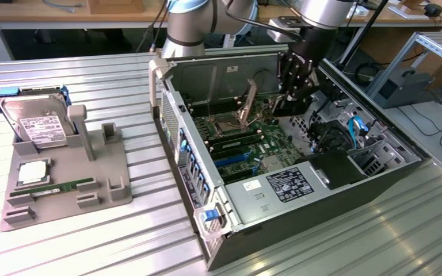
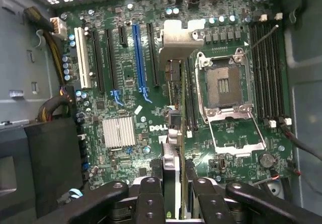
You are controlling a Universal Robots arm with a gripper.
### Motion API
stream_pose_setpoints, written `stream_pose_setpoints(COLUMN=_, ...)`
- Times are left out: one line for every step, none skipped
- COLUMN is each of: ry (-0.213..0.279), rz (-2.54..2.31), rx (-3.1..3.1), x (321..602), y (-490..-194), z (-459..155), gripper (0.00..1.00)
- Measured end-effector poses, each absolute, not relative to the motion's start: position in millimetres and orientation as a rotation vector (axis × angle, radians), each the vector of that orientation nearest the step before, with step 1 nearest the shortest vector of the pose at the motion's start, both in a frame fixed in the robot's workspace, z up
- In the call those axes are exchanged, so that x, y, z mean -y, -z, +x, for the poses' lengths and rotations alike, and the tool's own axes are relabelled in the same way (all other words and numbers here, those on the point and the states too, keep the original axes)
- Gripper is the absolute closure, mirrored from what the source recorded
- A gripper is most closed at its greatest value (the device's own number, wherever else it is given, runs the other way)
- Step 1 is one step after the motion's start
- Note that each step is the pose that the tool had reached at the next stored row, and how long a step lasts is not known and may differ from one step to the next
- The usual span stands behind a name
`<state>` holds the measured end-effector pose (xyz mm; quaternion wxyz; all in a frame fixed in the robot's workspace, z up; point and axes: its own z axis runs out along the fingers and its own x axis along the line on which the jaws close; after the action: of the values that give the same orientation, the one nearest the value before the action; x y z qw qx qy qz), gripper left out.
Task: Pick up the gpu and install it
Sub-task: 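Insert the gpu into the slot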
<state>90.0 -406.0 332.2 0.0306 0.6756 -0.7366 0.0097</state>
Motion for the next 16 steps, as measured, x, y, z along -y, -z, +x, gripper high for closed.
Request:
stream_pose_setpoints(ry=-0.031, rz=2.097, rx=2.256, x=406.0, y=-332.2, z=90.0, gripper=0.73)
stream_pose_setpoints(ry=-0.032, rz=2.125, rx=2.231, x=406.0, y=-332.1, z=90.0, gripper=0.73)
stream_pose_setpoints(ry=-0.033, rz=2.153, rx=2.204, x=406.0, y=-332.1, z=90.0, gripper=0.73)
stream_pose_setpoints(ry=-0.034, rz=2.176, rx=2.181, x=406.0, y=-332.1, z=90.0, gripper=0.73)
stream_pose_setpoints(ry=-0.035, rz=2.202, rx=2.155, x=406.0, y=-332.1, z=90.0, gripper=0.73)
stream_pose_setpoints(ry=-0.036, rz=2.233, rx=2.123, x=406.0, y=-332.0, z=90.0, gripper=0.73)
stream_pose_setpoints(ry=-0.037, rz=2.248, rx=2.109, x=406.0, y=-332.0, z=90.0, gripper=0.73)
stream_pose_setpoints(ry=-0.037, rz=2.259, rx=2.097, x=406.0, y=-332.0, z=90.0, gripper=0.73)
stream_pose_setpoints(ry=-0.039, rz=2.285, rx=2.069, x=406.0, y=-332.0, z=90.0, gripper=0.73)
stream_pose_setpoints(ry=-0.04, rz=2.317, rx=2.033, x=406.0, y=-332.0, z=90.0, gripper=0.73)
stream_pose_setpoints(ry=-0.041, rz=2.337, rx=2.01, x=406.0, y=-332.0, z=90.0, gripper=0.73)
stream_pose_setpoints(ry=-0.041, rz=2.342, rx=2.005, x=406.0, y=-332.0, z=90.1, gripper=0.73)
stream_pose_setpoints(ry=-0.041, rz=2.342, rx=2.005, x=406.0, y=-332.0, z=90.1, gripper=0.73)
stream_pose_setpoints(ry=-0.041, rz=2.342, rx=2.005, x=406.0, y=-332.0, z=90.2, gripper=0.73)
stream_pose_setpoints(ry=-0.041, rz=2.342, rx=2.005, x=406.0, y=-332.0, z=90.3, gripper=0.73)
stream_pose_setpoints(ry=-0.041, rz=2.342, rx=2.005, x=406.0, y=-332.0, z=90.3, gripper=0.73)
